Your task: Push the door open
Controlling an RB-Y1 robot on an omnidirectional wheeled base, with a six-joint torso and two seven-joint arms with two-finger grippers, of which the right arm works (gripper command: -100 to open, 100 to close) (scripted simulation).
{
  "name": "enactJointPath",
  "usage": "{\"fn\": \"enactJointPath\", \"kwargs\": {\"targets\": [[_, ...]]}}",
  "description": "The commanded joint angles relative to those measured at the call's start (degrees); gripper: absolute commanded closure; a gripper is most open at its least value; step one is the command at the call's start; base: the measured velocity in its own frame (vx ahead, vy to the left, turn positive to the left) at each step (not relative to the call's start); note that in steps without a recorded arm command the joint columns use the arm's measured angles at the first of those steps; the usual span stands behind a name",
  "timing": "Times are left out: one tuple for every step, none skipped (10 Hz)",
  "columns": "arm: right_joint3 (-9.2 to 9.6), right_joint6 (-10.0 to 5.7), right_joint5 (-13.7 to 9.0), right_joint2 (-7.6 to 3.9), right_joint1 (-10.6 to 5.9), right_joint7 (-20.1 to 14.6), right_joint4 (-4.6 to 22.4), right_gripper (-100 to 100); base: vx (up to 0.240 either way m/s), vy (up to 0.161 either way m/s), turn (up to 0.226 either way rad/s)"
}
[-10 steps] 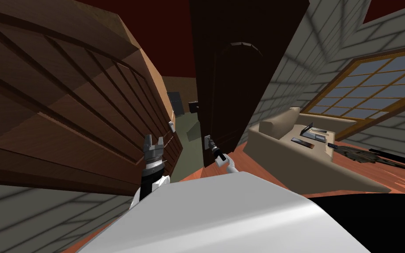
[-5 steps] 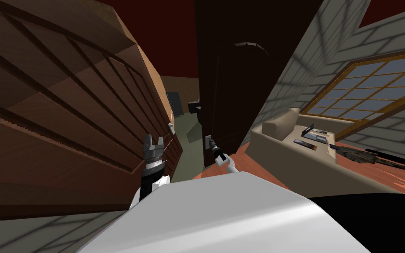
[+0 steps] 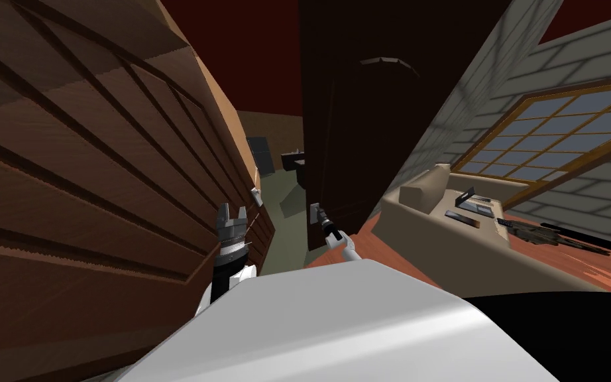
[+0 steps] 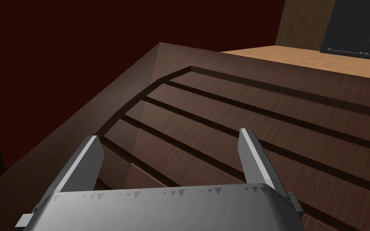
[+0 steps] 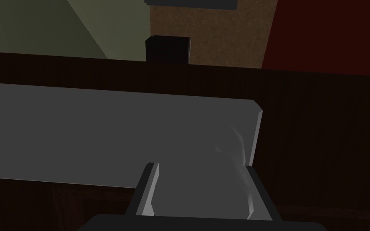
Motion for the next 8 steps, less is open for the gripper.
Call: {"fn": "enactJointPath", "kwargs": {"targets": [[-1.71, -0.59, -0.1, -0.18, -0.84, 0.6, 1.1, 100, 0.074, 0.062, -0.076], [-2.18, -0.57, -0.1, -0.05, -0.97, 0.8, 1.3, 100, 0.067, 0.059, -0.083], [-3.12, -0.51, -0.1, 0.21, -1.23, 1.4, 1.6, 100, 0.129, 0.074, -0.153], [-3.6, -0.49, -0.1, 0.36, -1.36, 1.6, 1.8, 100, 0.154, 0.088, -0.104], [-2.61, 0.25, -0.2, 0.04, -0.59, 1.1, 0.7, -100, -0.055, 0.038, -0.034], [-2.61, 0.25, -0.2, 0.04, -0.59, 1.1, 0.7, -100, -0.176, -0.02, 0.009], [-2.38, 0.38, -0.2, 0.08, -0.48, 1.0, 0.6, -100, -0.184, -0.018, 0.016], [-2.12, 0.53, -0.3, 0.15, -0.35, 0.8, 0.4, -100, -0.195, -0.043, -0.007]]}}
